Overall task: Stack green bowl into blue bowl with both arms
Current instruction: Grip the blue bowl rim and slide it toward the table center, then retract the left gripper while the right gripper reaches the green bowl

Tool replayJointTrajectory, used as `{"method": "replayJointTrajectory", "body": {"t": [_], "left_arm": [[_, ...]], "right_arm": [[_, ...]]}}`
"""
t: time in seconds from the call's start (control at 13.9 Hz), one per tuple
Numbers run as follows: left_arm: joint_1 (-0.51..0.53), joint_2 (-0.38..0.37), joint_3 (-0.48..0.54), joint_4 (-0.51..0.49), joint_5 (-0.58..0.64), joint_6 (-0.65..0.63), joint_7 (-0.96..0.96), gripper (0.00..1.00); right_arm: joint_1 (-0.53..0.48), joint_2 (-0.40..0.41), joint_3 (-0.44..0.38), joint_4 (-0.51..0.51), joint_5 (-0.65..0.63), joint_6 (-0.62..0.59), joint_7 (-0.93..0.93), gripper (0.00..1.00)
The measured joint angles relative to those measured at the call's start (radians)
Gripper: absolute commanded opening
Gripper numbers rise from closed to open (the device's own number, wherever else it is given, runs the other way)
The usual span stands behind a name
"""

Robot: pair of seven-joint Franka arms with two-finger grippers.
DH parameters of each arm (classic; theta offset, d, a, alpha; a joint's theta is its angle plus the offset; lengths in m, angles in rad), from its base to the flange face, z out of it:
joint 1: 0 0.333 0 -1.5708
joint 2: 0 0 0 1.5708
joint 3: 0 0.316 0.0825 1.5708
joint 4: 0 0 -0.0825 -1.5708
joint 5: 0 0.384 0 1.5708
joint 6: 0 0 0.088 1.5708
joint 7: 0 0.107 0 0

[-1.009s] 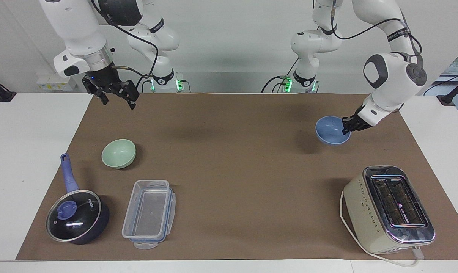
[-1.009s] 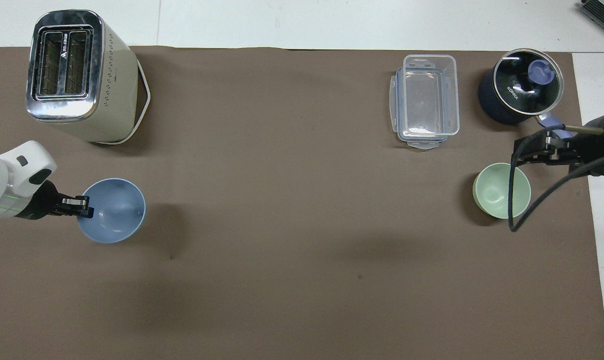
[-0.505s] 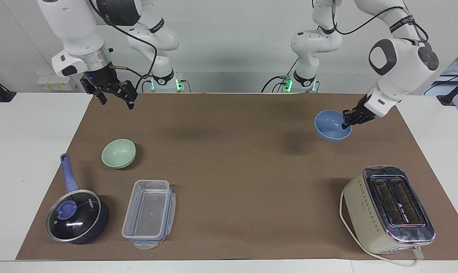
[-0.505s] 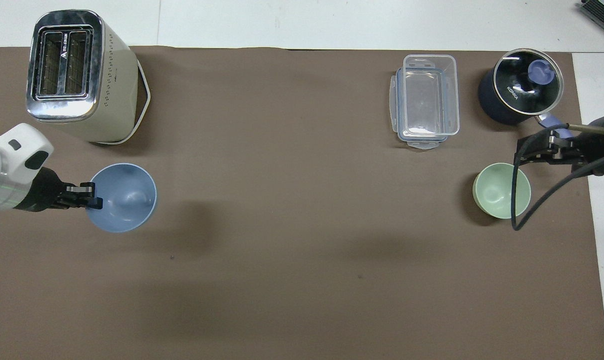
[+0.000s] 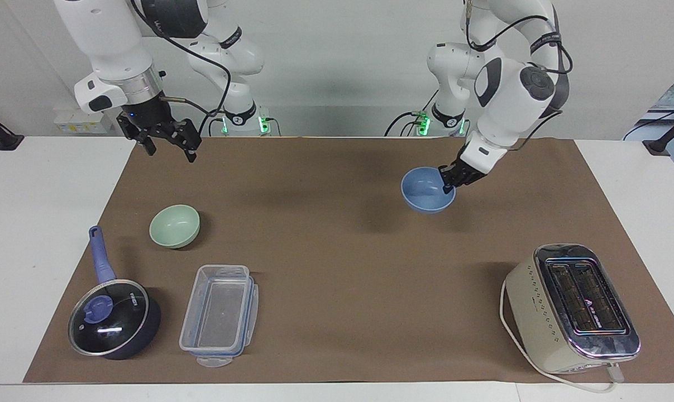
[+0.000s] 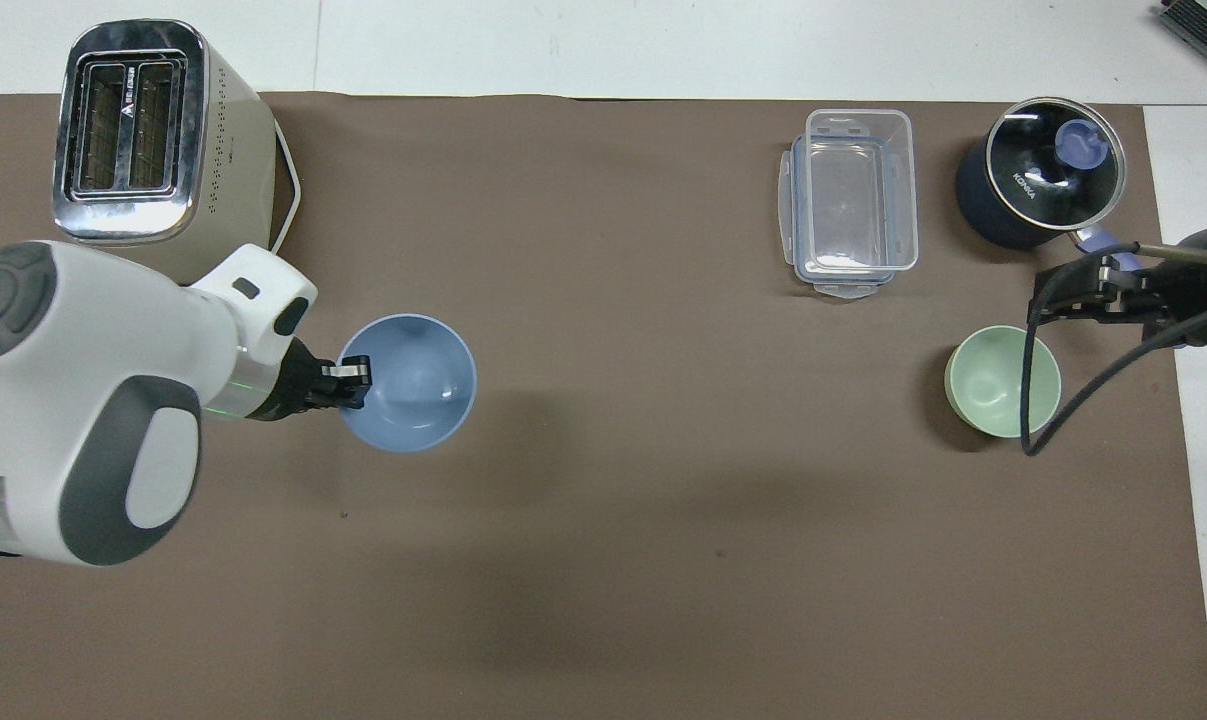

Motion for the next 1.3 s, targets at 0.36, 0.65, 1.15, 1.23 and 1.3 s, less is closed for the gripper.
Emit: {"method": "replayJointTrajectory", "body": {"t": [0.36, 0.65, 1.15, 1.23, 1.3], "left_arm": [[-0.191, 0.075, -0.001, -0.075, -0.026, 0.204, -0.125, 0.0], [-0.307, 0.142, -0.001, -0.133, -0.027, 0.337, -0.175, 0.0], [-0.324, 0.163, 0.019, -0.143, -0.027, 0.378, -0.181, 1.0], [-0.312, 0.158, 0.025, -0.133, -0.027, 0.378, -0.181, 1.0], [-0.294, 0.154, 0.028, -0.122, -0.027, 0.377, -0.179, 1.0]], "right_arm": [[0.0, 0.0, 0.0, 0.0, 0.0, 0.0, 0.0, 1.0], [0.0, 0.0, 0.0, 0.0, 0.0, 0.0, 0.0, 1.0], [0.0, 0.0, 0.0, 0.0, 0.0, 0.0, 0.0, 1.0], [0.0, 0.0, 0.0, 0.0, 0.0, 0.002, 0.0, 1.0], [-0.001, 0.0, 0.0, 0.0, 0.0, 0.007, 0.0, 1.0]]}}
